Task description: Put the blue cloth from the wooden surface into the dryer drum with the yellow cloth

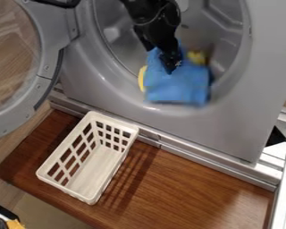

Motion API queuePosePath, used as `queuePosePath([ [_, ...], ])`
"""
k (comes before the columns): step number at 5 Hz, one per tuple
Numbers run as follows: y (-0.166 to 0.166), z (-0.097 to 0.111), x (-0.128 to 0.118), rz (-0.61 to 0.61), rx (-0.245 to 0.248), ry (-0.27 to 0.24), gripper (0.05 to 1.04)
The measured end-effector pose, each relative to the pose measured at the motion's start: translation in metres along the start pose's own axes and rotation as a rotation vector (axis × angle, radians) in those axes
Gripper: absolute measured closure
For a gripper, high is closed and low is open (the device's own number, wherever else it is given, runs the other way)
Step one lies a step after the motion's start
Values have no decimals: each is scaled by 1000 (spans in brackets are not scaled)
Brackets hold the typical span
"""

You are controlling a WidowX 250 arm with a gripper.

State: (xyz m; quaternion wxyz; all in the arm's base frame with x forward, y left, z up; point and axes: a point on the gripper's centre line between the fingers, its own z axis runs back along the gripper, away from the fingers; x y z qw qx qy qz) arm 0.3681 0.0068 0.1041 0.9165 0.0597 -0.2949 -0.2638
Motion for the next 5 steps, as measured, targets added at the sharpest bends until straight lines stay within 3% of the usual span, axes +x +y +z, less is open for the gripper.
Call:
queuePosePath([
  [2, -16, 24, -4, -66, 31, 34, 82],
  [4, -54, 40, -45, -86, 55, 144, 83],
  [5, -69, 35, -77, -50, 16, 219, 83],
])
